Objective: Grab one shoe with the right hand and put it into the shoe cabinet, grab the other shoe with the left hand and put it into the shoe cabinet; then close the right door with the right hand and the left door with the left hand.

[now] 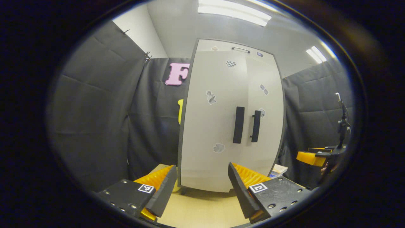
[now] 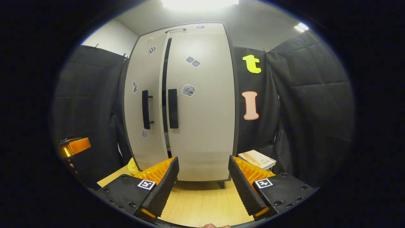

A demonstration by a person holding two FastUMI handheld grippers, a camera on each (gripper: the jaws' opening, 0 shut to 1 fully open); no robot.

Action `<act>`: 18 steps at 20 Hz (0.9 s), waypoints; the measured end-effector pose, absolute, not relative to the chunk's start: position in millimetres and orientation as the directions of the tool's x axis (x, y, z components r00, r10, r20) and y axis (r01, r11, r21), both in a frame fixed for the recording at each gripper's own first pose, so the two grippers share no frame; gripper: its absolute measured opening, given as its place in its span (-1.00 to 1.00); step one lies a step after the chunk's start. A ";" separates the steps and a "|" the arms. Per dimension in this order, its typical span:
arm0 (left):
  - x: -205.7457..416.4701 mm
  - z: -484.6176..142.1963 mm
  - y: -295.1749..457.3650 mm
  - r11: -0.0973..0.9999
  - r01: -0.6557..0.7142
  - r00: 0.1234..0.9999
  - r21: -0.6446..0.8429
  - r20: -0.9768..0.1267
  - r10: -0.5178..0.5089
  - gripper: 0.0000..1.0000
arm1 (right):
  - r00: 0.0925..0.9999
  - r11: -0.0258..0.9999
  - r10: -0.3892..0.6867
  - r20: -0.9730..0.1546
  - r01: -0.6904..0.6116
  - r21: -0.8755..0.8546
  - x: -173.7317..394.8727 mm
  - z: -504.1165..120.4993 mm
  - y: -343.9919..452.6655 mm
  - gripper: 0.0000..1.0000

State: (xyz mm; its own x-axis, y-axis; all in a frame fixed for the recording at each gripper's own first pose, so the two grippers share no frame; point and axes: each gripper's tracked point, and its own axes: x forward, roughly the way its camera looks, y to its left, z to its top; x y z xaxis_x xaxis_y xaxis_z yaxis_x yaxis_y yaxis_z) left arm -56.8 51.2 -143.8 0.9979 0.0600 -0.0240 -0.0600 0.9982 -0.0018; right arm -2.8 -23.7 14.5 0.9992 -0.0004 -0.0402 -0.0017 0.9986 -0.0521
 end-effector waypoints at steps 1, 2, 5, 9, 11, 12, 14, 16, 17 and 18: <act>-55.6 -144.8 51.7 0.999 -0.045 0.999 -0.003 -0.021 0.045 0.82 | 1.000 0.998 -0.004 -0.031 0.002 -0.062 -3.6 19.4 -21.4 0.96; -54.7 -146.3 51.3 1.000 -0.030 0.999 -0.007 -0.020 0.030 0.84 | 1.000 0.998 -0.007 -0.025 0.005 -0.070 -3.3 24.2 -18.5 0.96; -50.5 -149.9 55.6 0.999 -0.039 0.999 0.009 -0.013 0.039 0.84 | 0.999 0.998 0.009 -0.032 -0.011 -0.068 -0.3 25.2 -12.1 0.96; -47.6 -156.0 50.0 0.998 -0.058 0.998 -0.016 -0.019 0.058 0.82 | 0.999 0.999 -0.001 -0.054 -0.001 -0.043 5.9 20.2 -19.9 0.96; -47.1 -155.7 46.2 0.998 -0.059 0.998 -0.021 -0.016 0.059 0.84 | 0.998 0.999 0.008 -0.055 -0.010 -0.030 12.7 18.1 -26.4 0.96; -45.4 -154.5 46.9 0.997 -0.075 0.997 -0.018 -0.015 0.074 0.83 | 0.998 0.999 0.016 -0.058 -0.018 -0.032 16.1 16.7 -30.5 0.96; -41.6 -153.0 45.0 0.994 -0.108 0.994 -0.019 -0.018 0.108 0.82 | 0.997 0.999 0.041 -0.066 -0.043 -0.033 21.2 13.4 -40.4 0.96; -36.7 -147.3 39.3 0.990 -0.142 0.990 -0.023 -0.008 0.142 0.82 | 0.997 0.998 0.055 -0.050 -0.057 -0.037 27.7 14.2 -57.5 0.96; -33.3 -144.5 34.6 0.987 -0.161 0.987 -0.027 -0.005 0.161 0.84 | 0.997 0.997 0.062 -0.055 -0.064 -0.035 31.7 12.6 -65.9 0.96; -30.1 -141.0 29.2 0.983 -0.179 0.984 -0.031 -0.004 0.179 0.84 | 0.995 0.997 0.076 -0.072 -0.078 -0.026 34.0 9.9 -72.8 0.96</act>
